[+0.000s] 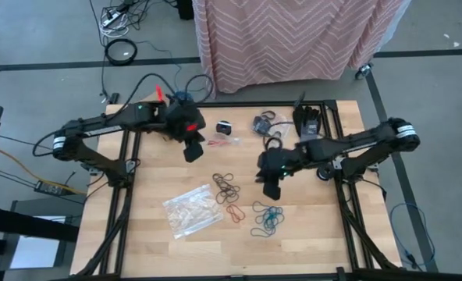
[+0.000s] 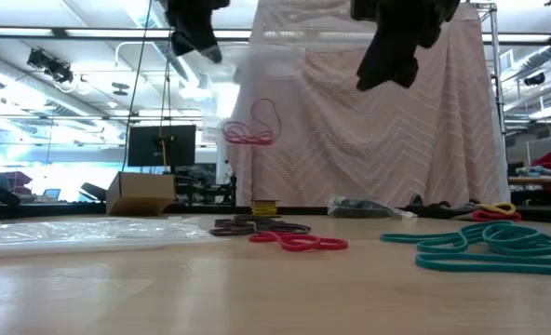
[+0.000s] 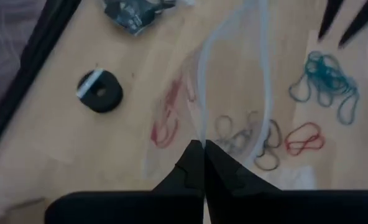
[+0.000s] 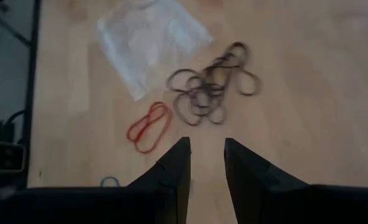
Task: Sort rubber bands
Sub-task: Put the red rubber band into the transparent zip bag
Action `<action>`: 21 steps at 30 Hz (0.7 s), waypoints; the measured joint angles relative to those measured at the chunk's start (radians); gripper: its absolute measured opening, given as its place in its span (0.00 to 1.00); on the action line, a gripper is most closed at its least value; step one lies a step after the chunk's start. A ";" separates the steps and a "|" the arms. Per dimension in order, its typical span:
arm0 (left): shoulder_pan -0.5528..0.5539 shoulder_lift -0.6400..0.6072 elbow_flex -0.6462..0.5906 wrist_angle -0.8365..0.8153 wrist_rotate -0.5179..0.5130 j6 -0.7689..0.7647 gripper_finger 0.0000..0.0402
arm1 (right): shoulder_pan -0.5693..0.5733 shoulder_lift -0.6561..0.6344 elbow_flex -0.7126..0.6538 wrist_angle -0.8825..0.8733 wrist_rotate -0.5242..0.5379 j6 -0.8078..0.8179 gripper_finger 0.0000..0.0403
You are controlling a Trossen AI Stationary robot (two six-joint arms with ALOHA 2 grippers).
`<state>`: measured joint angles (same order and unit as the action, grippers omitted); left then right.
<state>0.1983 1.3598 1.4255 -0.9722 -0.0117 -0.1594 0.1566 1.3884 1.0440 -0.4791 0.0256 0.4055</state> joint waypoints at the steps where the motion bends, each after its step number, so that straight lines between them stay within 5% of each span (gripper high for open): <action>1: -0.014 -0.011 -0.008 0.000 0.000 -0.030 0.00 | 0.008 0.022 0.000 0.017 -0.014 -0.002 0.21; 10: -0.109 -0.033 -0.020 0.014 -0.066 -0.082 0.00 | 0.032 0.219 -0.001 0.197 -0.204 0.034 0.21; 21: -0.111 -0.035 -0.020 -0.015 -0.074 0.074 0.01 | 0.057 0.376 0.000 0.384 -0.163 0.110 0.21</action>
<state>0.0873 1.3245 1.4055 -0.9870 -0.0856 -0.0851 0.2135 1.7640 1.0441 -0.0955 -0.1376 0.5158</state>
